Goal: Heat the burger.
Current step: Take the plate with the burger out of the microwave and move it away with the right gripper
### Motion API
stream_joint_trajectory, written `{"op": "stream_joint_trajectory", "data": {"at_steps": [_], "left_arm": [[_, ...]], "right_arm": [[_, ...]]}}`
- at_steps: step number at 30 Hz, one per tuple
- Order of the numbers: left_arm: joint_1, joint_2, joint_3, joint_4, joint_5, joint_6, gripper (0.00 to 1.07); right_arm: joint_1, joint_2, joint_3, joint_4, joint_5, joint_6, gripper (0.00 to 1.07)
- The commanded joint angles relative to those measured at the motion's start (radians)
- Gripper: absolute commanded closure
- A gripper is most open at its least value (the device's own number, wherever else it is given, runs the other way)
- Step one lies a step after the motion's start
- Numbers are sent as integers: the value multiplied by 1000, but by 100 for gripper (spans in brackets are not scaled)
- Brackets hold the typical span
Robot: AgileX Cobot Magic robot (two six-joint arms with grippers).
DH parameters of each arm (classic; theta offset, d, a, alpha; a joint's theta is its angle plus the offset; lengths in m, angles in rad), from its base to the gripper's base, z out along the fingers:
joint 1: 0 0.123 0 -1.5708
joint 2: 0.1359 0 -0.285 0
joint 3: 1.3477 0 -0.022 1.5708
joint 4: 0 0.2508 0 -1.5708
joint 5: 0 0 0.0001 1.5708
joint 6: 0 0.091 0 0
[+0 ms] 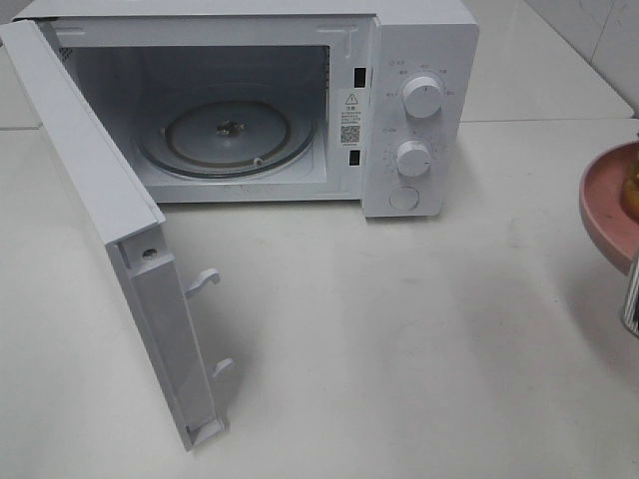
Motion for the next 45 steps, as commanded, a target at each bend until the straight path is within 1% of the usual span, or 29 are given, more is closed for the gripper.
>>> {"op": "stream_joint_trajectory", "data": {"at_steps": [1,2,4,7,9,11,12,14,15,18,20,22,23,24,26,27,29,30,32,36,37,41,44,45], "left_arm": [[5,-6,0,1,-15,-5,6],[5,-6,0,1,-15,-5,6],[5,-6,0,1,-15,-5,6],[5,-6,0,1,-15,-5,6],[5,-6,0,1,-15,-5,6],[5,-6,0,1,-15,-5,6],[5,-6,0,1,-15,-5,6],[5,-6,0,1,-15,-5,6],[5,-6,0,1,-15,-5,6],[5,-6,0,1,-15,-5,6],[5,-6,0,1,-15,-5,6],[5,-6,0,1,-15,-5,6],[5,-6,0,1,-15,-5,6],[5,-6,0,1,-15,-5,6],[5,-6,0,1,-15,-5,6],[5,-6,0,1,-15,-5,6],[5,-6,0,1,-15,-5,6],[5,-6,0,1,-15,-5,6],[5,-6,0,1,-15,-5,6],[5,-6,0,1,-15,-5,6],[5,-6,0,1,-15,-5,6],[5,-6,0,1,-15,-5,6],[5,-6,0,1,-15,-5,6],[5,-6,0,1,-15,-5,6]], "right_arm": [[-1,-8,-8,-107,59,148,107],[-1,-8,-8,-107,59,148,107],[-1,-8,-8,-119,92,225,107],[-1,-8,-8,-124,101,254,107],[-1,9,-8,-132,135,366,107],[-1,19,-8,-133,146,390,107],[-1,52,-10,-136,161,452,107],[-1,68,-13,-138,167,482,107],[-1,111,-28,-147,173,537,107],[-1,132,-38,-155,173,569,107],[-1,220,-80,-176,173,685,107],[-1,239,-89,-179,173,710,107],[-1,290,-101,-180,172,748,107],[-1,290,-101,-180,172,748,107],[-1,361,-117,-180,174,819,107],[-1,361,-117,-180,174,819,107],[-1,430,-126,-181,170,900,107],[-1,430,-126,-181,170,900,107],[-1,499,-129,-183,160,988,107],[-1,550,-129,-192,134,1039,107],[-1,584,-129,-212,115,1072,107],[-2,625,-129,-240,86,1122,107],[-49,677,-129,-266,46,1170,107],[-49,677,-129,-266,46,1170,107]]}}
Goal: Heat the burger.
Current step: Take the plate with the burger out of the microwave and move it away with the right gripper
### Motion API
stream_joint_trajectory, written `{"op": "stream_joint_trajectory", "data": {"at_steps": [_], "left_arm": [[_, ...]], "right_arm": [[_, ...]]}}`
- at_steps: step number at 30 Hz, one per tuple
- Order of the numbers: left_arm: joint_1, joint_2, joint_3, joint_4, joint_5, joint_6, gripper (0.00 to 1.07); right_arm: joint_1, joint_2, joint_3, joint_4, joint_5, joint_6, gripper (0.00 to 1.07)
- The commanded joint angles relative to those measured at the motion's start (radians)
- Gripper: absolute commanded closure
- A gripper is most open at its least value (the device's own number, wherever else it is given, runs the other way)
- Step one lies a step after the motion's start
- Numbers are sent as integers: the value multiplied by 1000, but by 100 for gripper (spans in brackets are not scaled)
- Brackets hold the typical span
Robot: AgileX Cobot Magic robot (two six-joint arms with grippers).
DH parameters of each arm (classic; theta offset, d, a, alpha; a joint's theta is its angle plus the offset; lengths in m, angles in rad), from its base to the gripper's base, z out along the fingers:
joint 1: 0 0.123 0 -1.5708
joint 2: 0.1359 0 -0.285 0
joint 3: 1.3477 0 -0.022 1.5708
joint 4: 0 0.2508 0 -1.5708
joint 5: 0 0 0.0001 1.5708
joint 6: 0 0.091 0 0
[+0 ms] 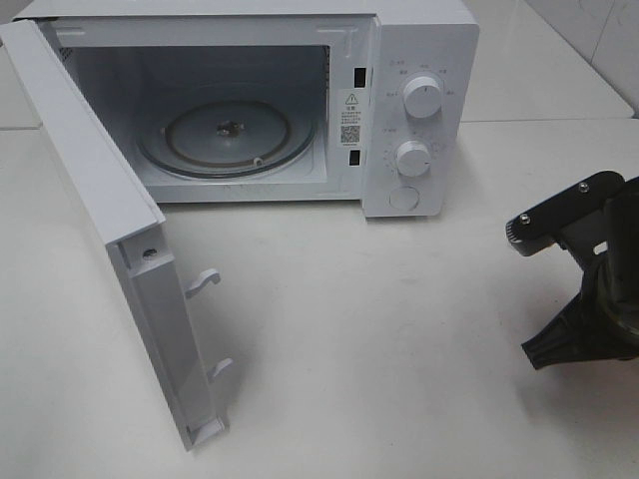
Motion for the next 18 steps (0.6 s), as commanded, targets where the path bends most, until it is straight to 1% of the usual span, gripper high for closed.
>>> {"op": "stream_joint_trajectory", "data": {"at_steps": [1,12,18], "left_arm": [[5,-6,0,1,-15,-5,6],[5,-6,0,1,-15,-5,6],[5,-6,0,1,-15,-5,6]], "right_arm": [[-58,53,-6,-85,9,29,107],[-157,166,-5,-160,-68,100,106],[-182,221,0,-196,-98,145,104]]}}
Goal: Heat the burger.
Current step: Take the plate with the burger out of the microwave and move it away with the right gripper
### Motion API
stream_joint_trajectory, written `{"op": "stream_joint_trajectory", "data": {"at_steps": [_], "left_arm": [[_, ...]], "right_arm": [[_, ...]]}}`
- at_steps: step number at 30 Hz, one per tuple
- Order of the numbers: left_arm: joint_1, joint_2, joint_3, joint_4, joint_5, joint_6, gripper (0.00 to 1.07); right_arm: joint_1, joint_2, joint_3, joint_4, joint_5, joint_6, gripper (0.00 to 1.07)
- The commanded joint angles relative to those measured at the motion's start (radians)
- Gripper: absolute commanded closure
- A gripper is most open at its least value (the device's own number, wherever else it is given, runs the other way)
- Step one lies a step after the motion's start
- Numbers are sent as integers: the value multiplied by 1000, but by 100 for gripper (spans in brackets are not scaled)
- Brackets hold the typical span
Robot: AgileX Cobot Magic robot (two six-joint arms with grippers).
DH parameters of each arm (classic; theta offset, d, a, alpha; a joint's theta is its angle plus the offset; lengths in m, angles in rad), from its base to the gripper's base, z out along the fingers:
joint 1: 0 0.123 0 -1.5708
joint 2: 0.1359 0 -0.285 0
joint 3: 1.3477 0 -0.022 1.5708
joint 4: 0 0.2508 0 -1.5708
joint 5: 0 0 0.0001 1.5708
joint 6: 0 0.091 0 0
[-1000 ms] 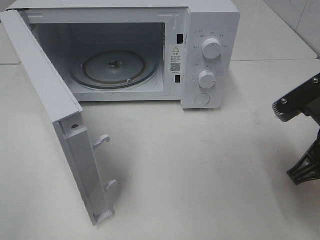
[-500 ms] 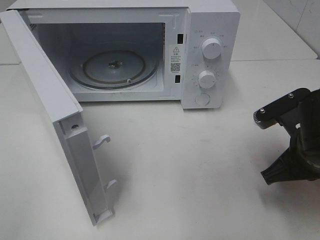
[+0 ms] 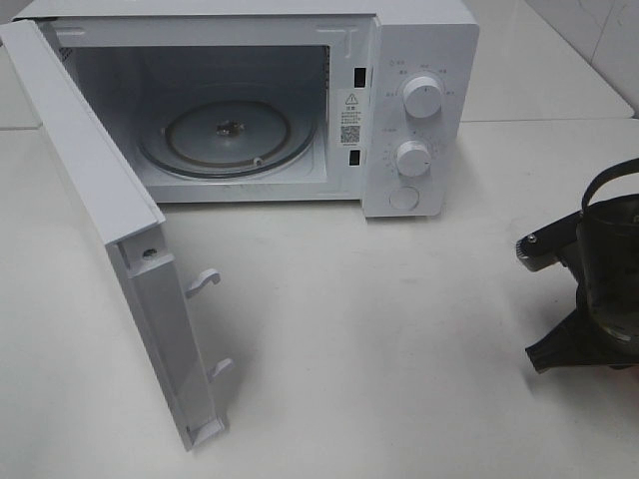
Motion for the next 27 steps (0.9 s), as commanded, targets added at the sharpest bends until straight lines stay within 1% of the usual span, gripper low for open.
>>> {"op": "stream_joint_trajectory", "data": {"at_steps": [1,4,7,9,10,11,12,13,14,15,16,17,18,19,20,26,27], "left_arm": [[5,-6,0,1,-15,-5,6],[5,-6,0,1,-15,-5,6],[5,-6,0,1,-15,-5,6],[5,-6,0,1,-15,-5,6],[5,-6,0,1,-15,-5,6],[5,-6,0,1,-15,-5,6],[5,-6,0,1,-15,-5,6],[5,-6,0,1,-15,-5,6],[5,-6,0,1,-15,-5,6],[5,-6,0,1,-15,-5,6],[5,-6,0,1,-15,-5,6],[5,-6,0,1,-15,-5,6],[5,-6,0,1,-15,-5,6],[5,-6,0,1,-15,-5,6],[5,-6,0,1,-15,-5,6],[5,-6,0,1,-15,-5,6],[5,-6,0,1,-15,-5,6]], "right_arm": [[-9,23,6,-70,34,28,104],[-9,32,15,-84,24,53,103],[-9,40,17,-84,24,75,100],[-9,40,17,-91,24,66,93],[-9,40,17,-91,24,66,93],[-9,40,17,-91,23,54,86],[-9,40,17,-87,20,49,81],[-9,40,17,-87,20,49,81],[-9,40,17,-69,8,36,70],[-9,40,17,-69,8,36,70],[-8,40,17,-36,-15,15,61],[-8,40,17,-22,-24,-5,58],[-8,40,17,-22,-24,-5,58],[-8,39,17,2,-28,-39,53],[-5,30,17,23,-28,-63,51],[-5,-27,17,55,-18,-108,51],[-5,-71,17,81,-11,-142,51]]}}
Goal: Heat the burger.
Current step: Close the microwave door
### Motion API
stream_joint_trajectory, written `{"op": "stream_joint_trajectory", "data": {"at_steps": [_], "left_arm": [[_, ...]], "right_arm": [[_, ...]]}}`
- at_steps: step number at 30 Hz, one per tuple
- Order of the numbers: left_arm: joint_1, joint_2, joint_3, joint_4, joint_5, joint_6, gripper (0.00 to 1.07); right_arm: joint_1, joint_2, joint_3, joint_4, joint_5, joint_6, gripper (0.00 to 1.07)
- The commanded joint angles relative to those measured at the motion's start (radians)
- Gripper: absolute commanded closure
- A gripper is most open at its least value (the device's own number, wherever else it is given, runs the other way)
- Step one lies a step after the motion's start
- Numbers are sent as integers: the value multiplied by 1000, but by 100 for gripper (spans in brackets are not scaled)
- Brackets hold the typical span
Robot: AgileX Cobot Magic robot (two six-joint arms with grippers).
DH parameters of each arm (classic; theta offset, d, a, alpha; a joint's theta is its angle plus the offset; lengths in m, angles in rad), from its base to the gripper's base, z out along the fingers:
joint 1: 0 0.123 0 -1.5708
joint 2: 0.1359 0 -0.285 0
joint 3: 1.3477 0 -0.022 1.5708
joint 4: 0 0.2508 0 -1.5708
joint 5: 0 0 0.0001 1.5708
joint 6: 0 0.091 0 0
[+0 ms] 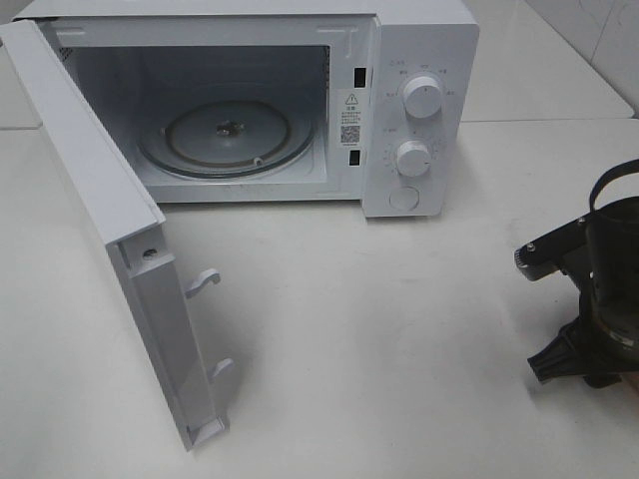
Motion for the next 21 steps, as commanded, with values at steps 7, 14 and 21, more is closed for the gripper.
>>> {"op": "stream_joint_trajectory", "data": {"at_steps": [7,14,21], "left_arm": [[5,-6,0,1,-15,-5,6],[5,-6,0,1,-15,-5,6],[5,-6,0,1,-15,-5,6]], "right_arm": [[2,-210,3,202,3,-304,45],[2,-381,3,404,-7,-595,31],[2,-571,-27,566,90,-808,31]]}}
